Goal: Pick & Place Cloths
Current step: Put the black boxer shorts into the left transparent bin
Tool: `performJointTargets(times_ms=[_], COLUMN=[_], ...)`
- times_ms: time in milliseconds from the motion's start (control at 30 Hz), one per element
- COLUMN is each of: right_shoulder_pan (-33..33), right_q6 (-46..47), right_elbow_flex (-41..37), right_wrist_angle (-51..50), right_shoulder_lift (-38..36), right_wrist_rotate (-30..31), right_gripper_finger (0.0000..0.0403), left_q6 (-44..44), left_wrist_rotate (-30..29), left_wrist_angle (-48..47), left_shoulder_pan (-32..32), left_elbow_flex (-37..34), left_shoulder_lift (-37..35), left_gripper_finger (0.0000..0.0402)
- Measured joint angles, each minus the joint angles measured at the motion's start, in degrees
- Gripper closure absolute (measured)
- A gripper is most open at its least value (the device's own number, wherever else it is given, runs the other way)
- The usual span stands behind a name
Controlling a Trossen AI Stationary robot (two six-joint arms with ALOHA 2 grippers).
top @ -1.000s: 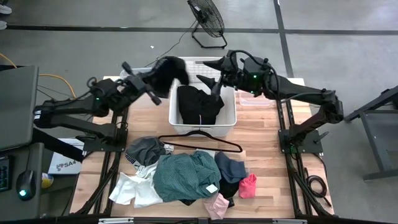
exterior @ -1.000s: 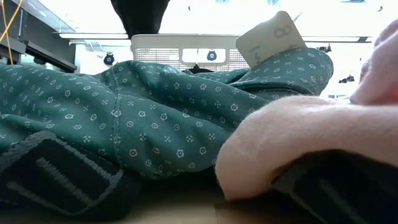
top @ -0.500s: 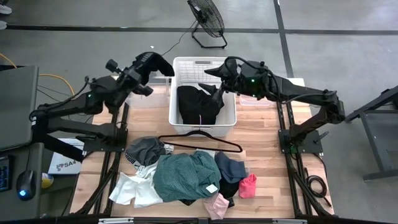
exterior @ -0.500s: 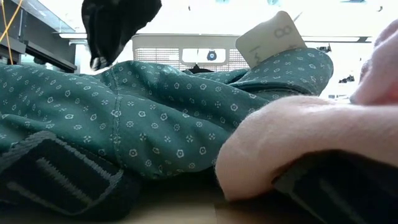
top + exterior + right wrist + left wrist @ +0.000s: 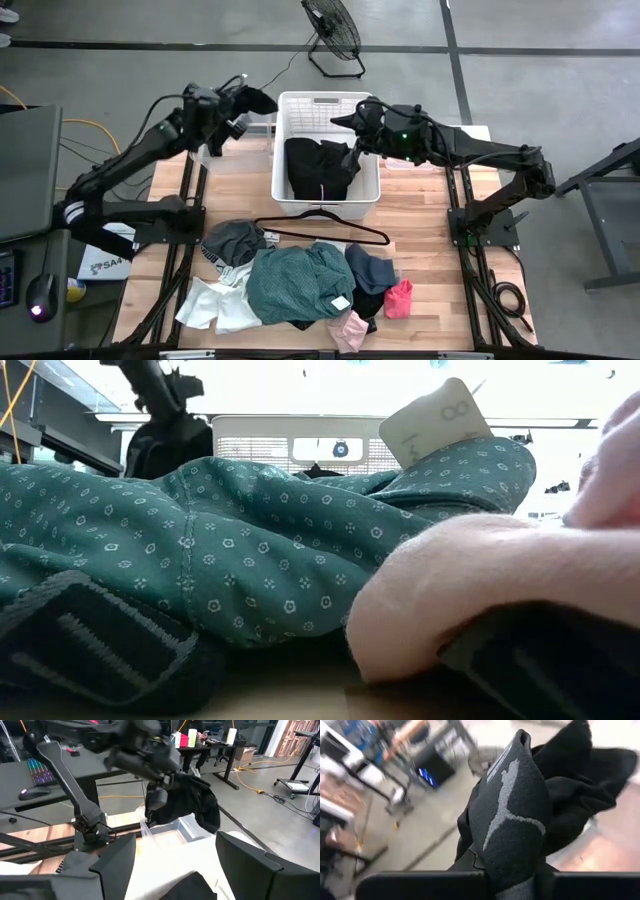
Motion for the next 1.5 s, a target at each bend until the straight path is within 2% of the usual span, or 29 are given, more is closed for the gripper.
performJointTargets(times_ms=[167, 300, 400, 700, 900, 1200, 1500], right_shoulder_pan=[0.00, 0.00, 0.00, 0.00, 0.00, 0.00, 0.00], right_q6=[0.00, 0.00, 0.00, 1.05, 1.33, 1.39, 2.17], right_elbow_flex=[0.00, 0.00, 0.00, -0.02, -0.04, -0.04, -0.04], right_wrist_angle=[-0.31, -0.33, -0.33, -0.78, -0.97, -1.59, -2.95], right_shoulder_lift=[0.00, 0.00, 0.00, 0.00, 0.00, 0.00, 0.00], right_wrist_rotate=[-0.07, -0.07, -0.09, -0.11, -0.11, -0.11, -0.11], right_gripper_finger=[0.0137, 0.0137, 0.0137, 0.0137, 0.0137, 0.0137, 0.0137], left_q6=[-3.17, -7.46, -10.46, -18.71, -20.52, -20.52, -20.52], left_wrist_rotate=[7.20, 13.73, 16.54, 18.02, 20.17, 22.27, 23.15], left_wrist_angle=[-5.39, -10.80, -14.42, -23.23, -22.42, -18.17, -15.72], left_shoulder_pan=[6.09, 8.02, 8.98, 10.20, 10.17, 10.17, 10.17], left_elbow_flex=[0.00, 0.00, 0.00, 0.00, 0.00, 0.02, 2.25], left_shoulder_lift=[4.30, 6.43, 6.96, 7.39, 10.14, 18.91, 22.74], left_gripper_finger=[0.0398, 0.0398, 0.0398, 0.0398, 0.0398, 0.0398, 0.0378])
